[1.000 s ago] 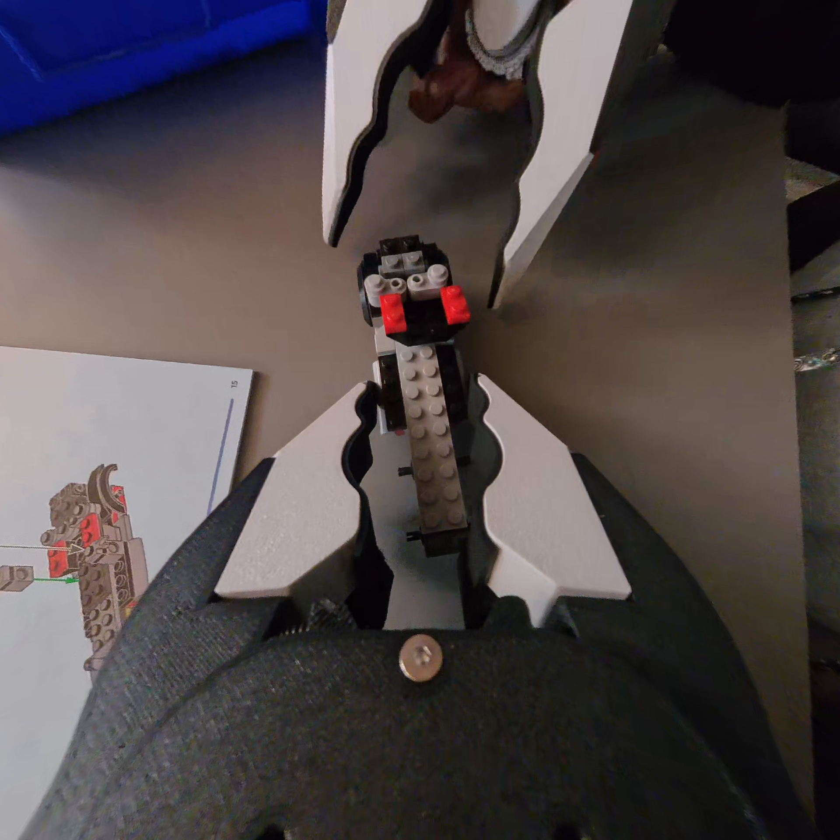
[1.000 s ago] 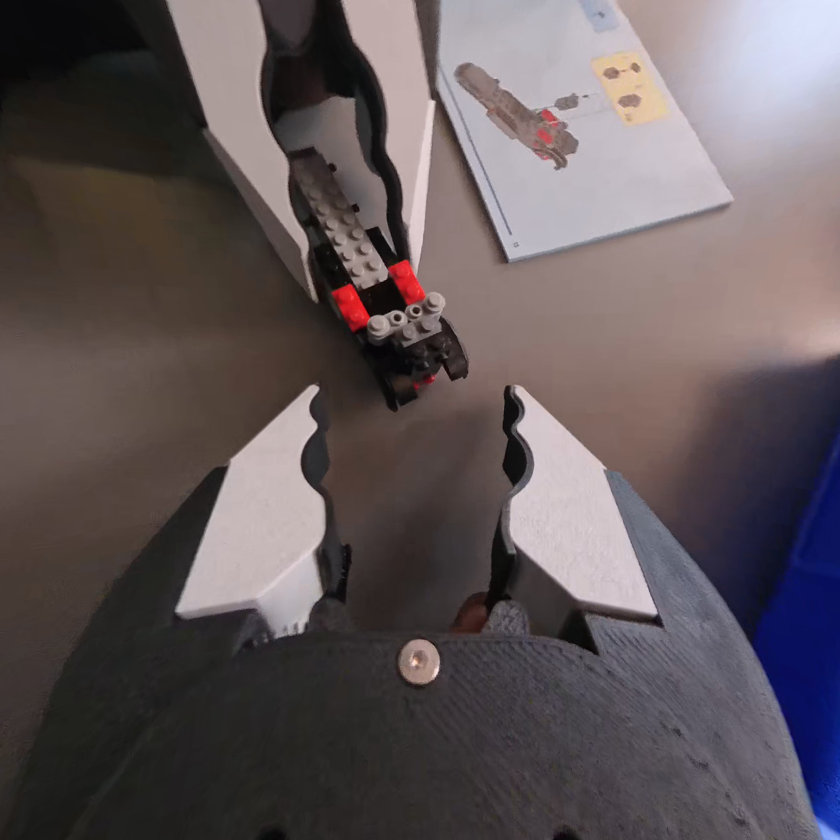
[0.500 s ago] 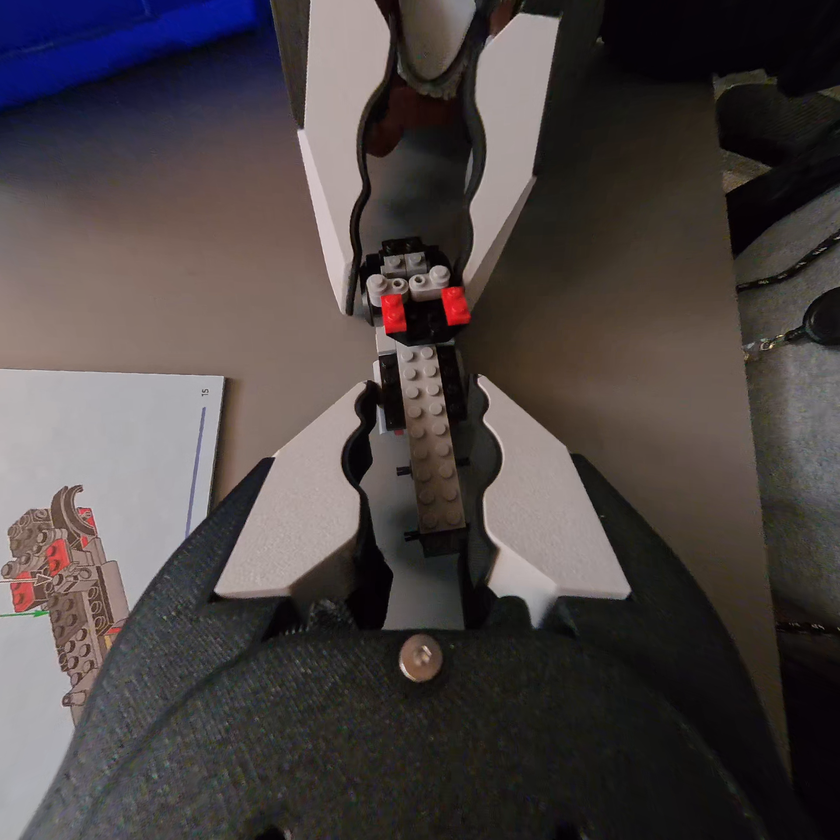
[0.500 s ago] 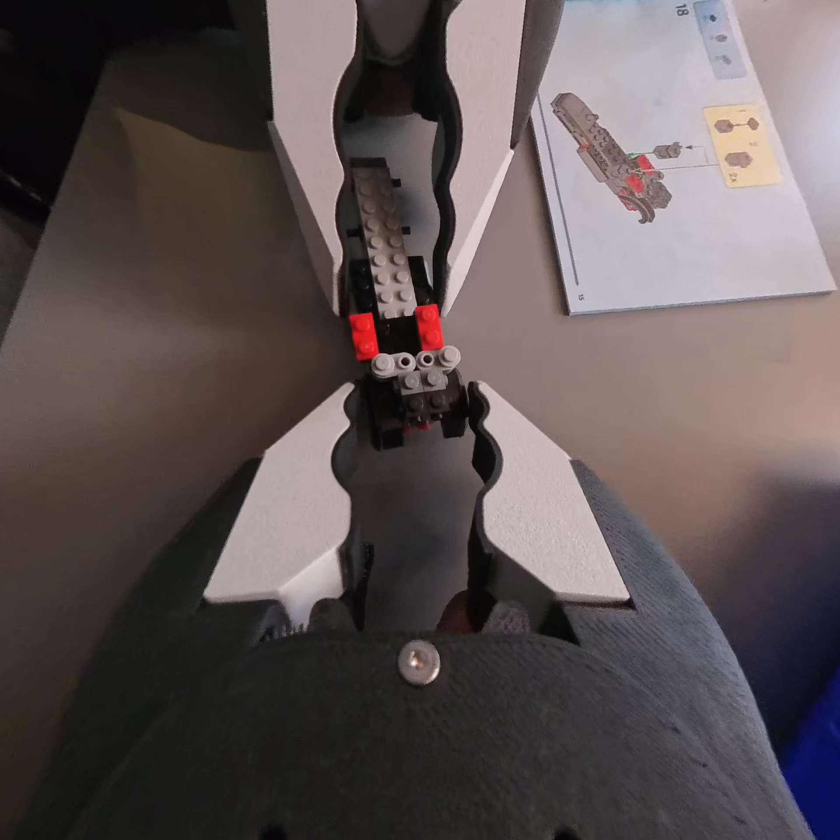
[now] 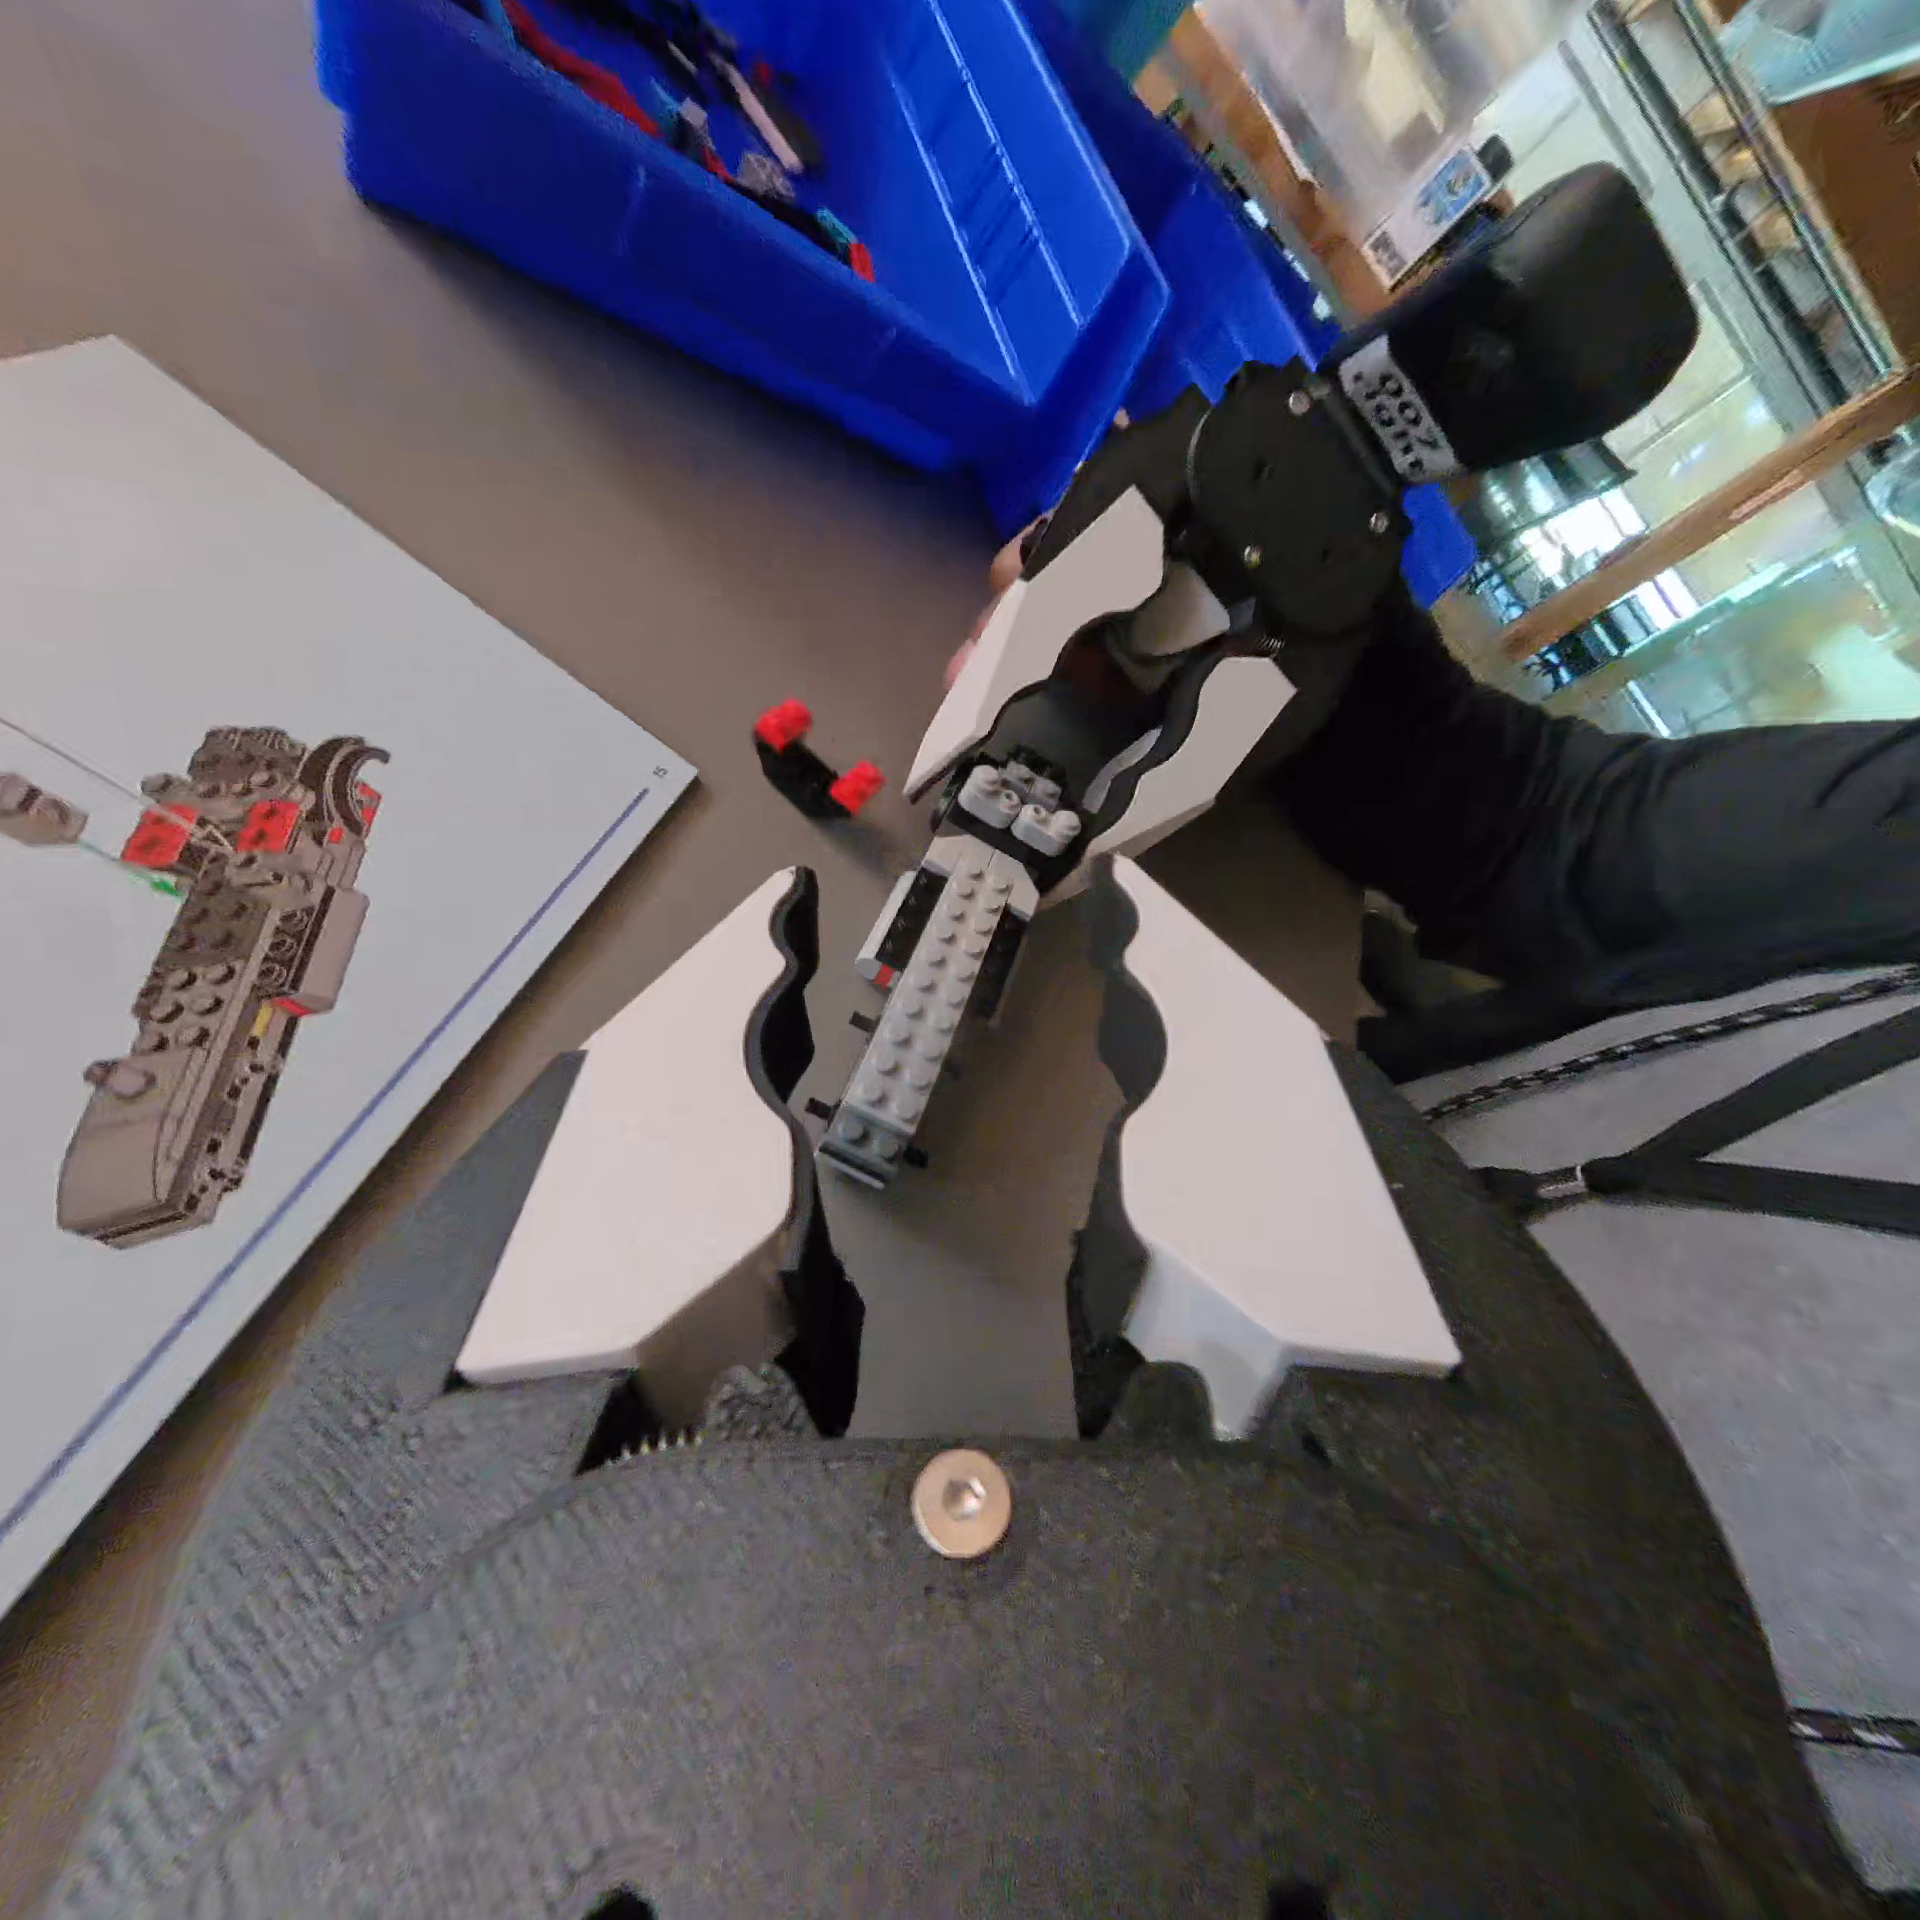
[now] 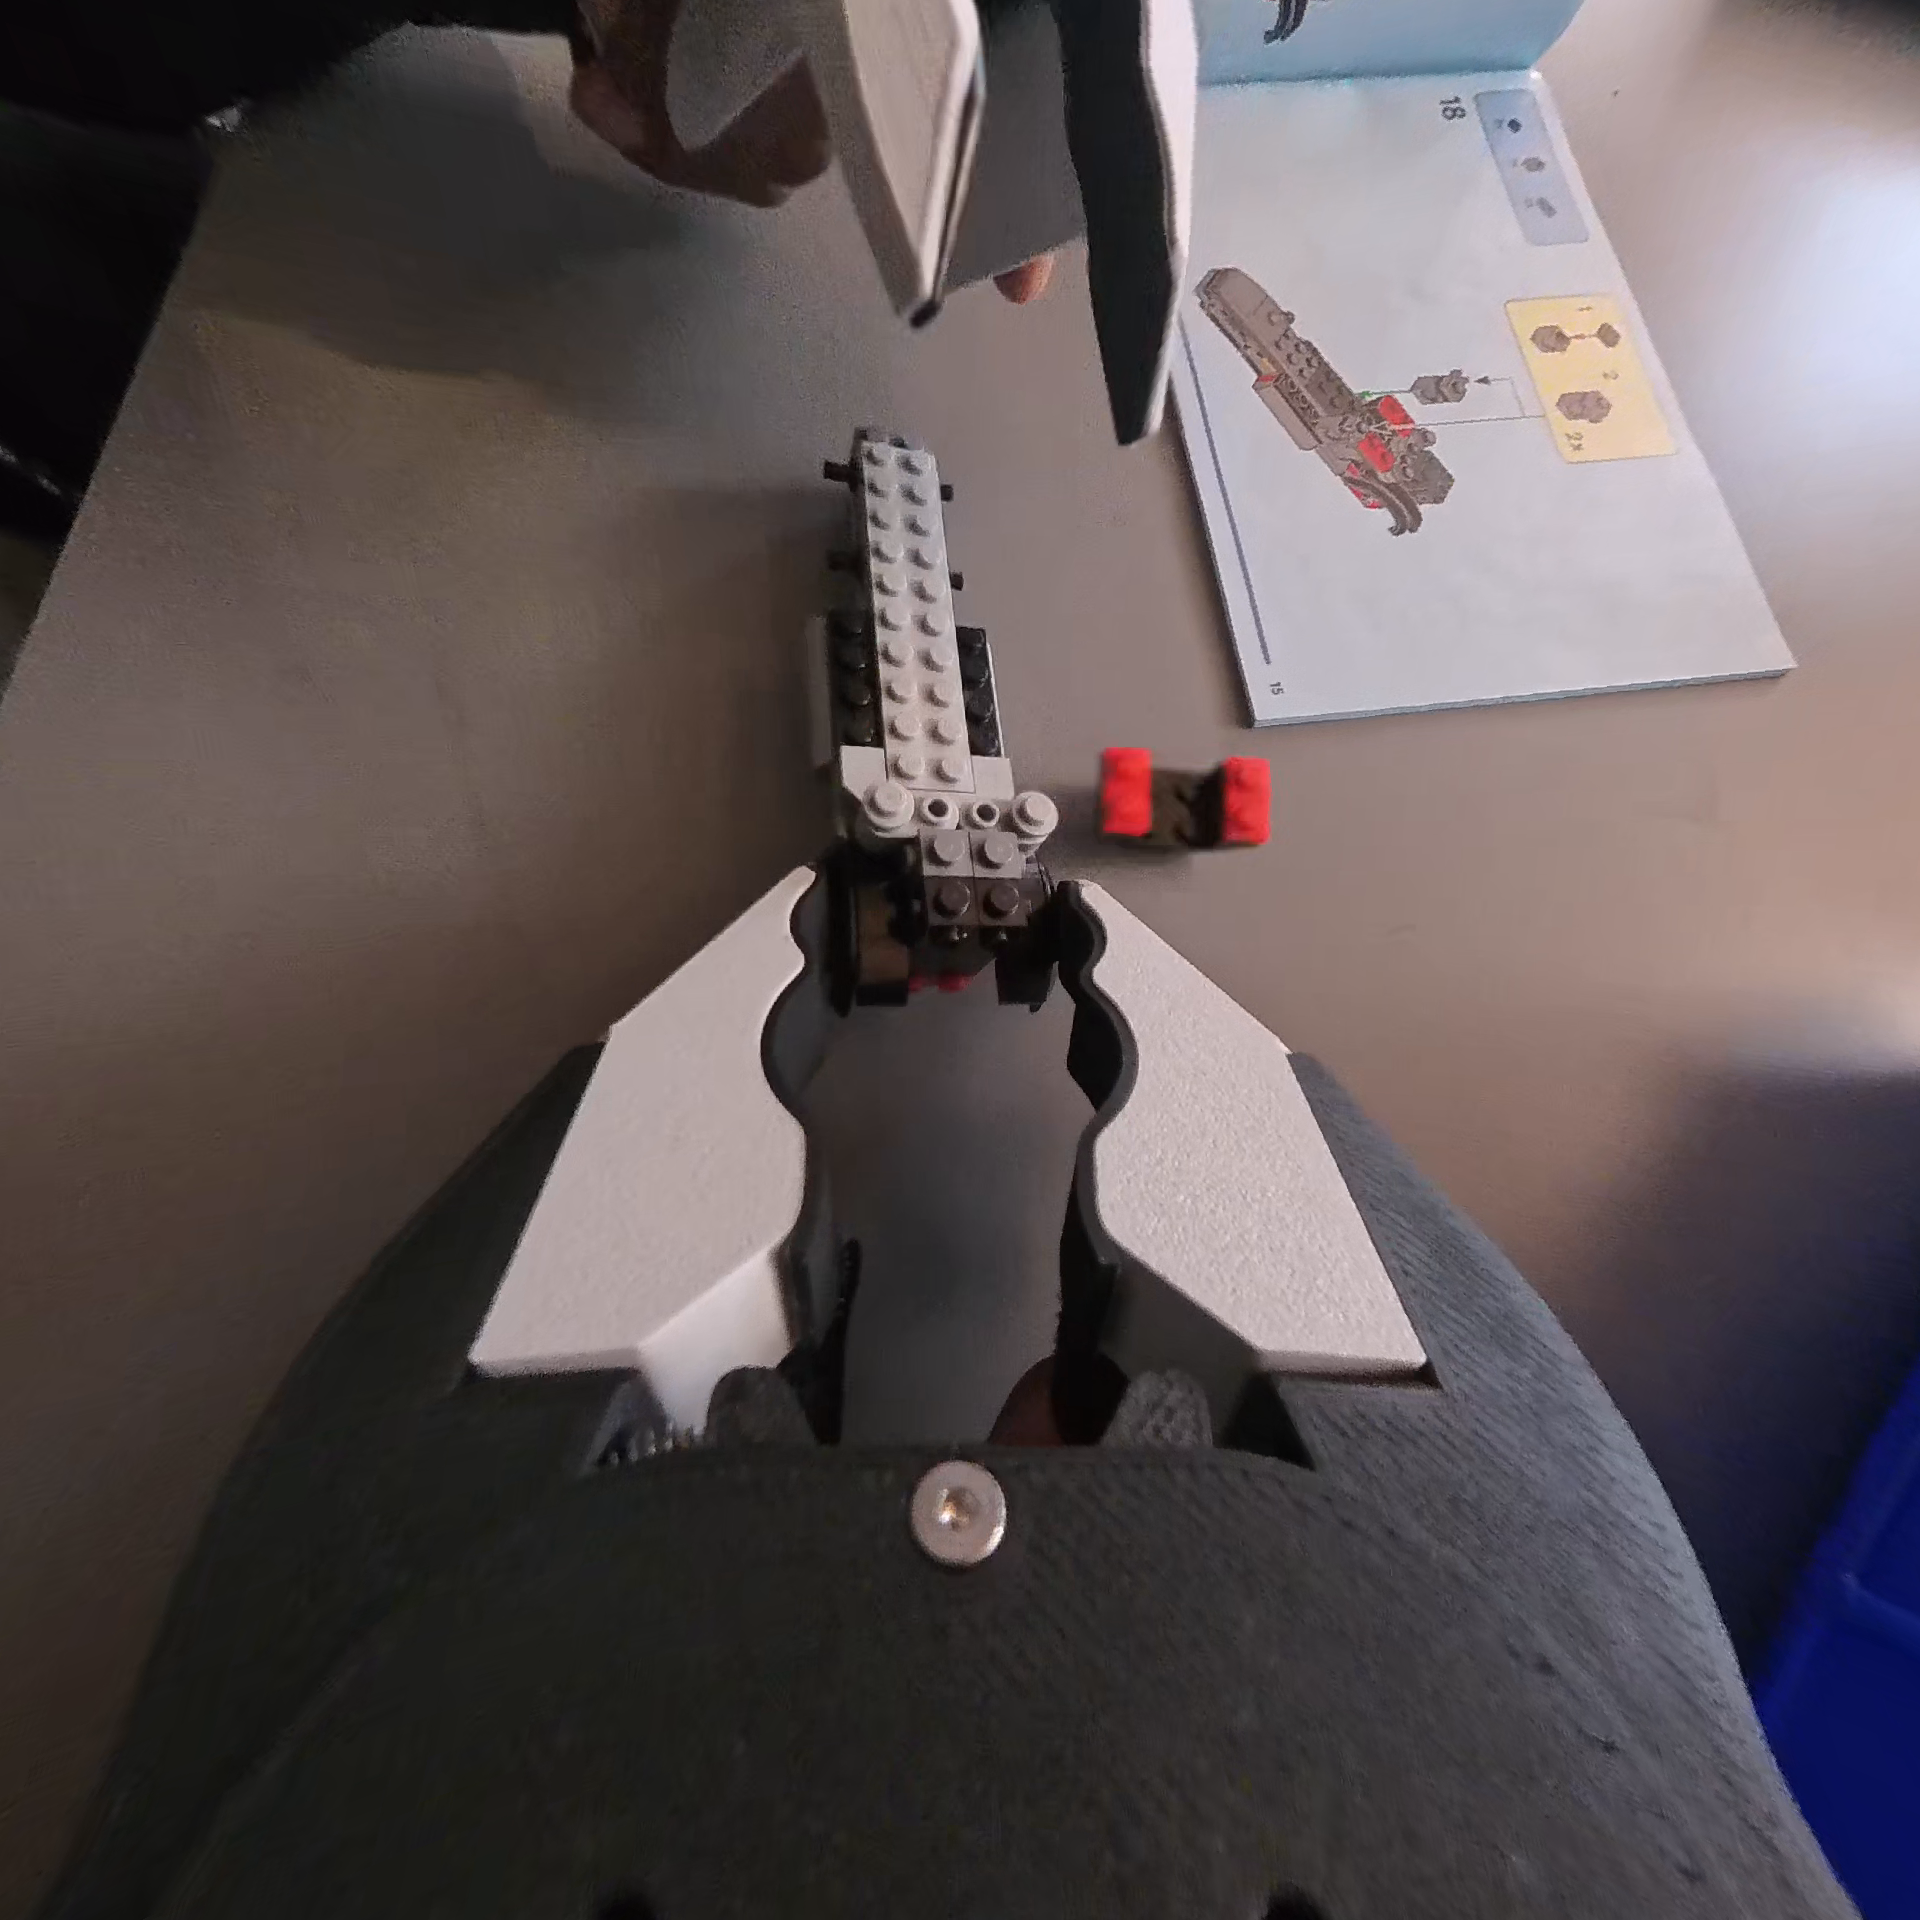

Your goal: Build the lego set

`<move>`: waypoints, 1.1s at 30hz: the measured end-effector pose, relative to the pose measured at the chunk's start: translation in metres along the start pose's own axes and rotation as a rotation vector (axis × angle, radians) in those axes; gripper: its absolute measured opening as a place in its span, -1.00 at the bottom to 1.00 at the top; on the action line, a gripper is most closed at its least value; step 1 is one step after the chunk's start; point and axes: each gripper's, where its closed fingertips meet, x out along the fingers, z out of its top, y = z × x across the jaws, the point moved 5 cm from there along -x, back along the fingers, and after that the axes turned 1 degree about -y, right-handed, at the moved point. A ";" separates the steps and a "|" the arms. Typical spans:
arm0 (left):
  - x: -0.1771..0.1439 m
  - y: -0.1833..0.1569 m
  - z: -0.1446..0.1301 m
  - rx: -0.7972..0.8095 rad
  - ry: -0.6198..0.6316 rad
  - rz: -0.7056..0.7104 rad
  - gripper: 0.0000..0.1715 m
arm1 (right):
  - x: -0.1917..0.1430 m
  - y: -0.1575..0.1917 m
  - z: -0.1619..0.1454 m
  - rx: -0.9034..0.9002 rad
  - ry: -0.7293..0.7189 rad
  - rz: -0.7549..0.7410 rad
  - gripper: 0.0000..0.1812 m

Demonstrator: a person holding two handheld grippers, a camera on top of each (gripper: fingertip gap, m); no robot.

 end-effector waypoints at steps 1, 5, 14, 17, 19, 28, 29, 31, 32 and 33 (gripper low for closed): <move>0.000 0.001 -0.002 0.005 0.016 0.012 -0.37 | 0.000 0.000 0.000 -0.002 0.004 -0.005 -0.50; 0.007 0.001 -0.008 0.052 0.084 0.063 -0.37 | 0.000 0.001 0.000 -0.023 -0.001 -0.021 -0.50; -0.014 -0.001 -0.019 -0.291 -0.168 0.110 -0.32 | -0.008 0.001 0.005 -0.054 -0.081 -0.080 -0.51; -0.024 -0.003 -0.033 -0.443 -0.255 0.109 -0.26 | -0.009 0.003 0.006 -0.104 -0.097 -0.101 -0.51; -0.026 -0.008 -0.042 -0.512 -0.283 0.097 -0.24 | -0.009 0.005 0.006 -0.161 -0.097 -0.125 -0.51; -0.021 -0.001 -0.039 -0.587 -0.288 0.006 -0.22 | -0.018 0.018 0.018 -0.373 -0.238 -0.174 -0.52; -0.017 -0.002 -0.037 -0.600 -0.283 -0.029 -0.20 | -0.021 0.018 0.020 -0.380 -0.264 -0.184 -0.52; -0.009 -0.007 -0.033 -0.637 -0.272 -0.130 -0.15 | -0.025 0.017 0.024 -0.393 -0.300 -0.212 -0.52; -0.005 -0.010 -0.031 -0.656 -0.261 -0.190 -0.13 | -0.026 0.015 0.024 -0.395 -0.304 -0.230 -0.52; 0.000 -0.013 -0.029 -0.668 -0.248 -0.232 -0.12 | -0.026 0.013 0.024 -0.396 -0.304 -0.246 -0.52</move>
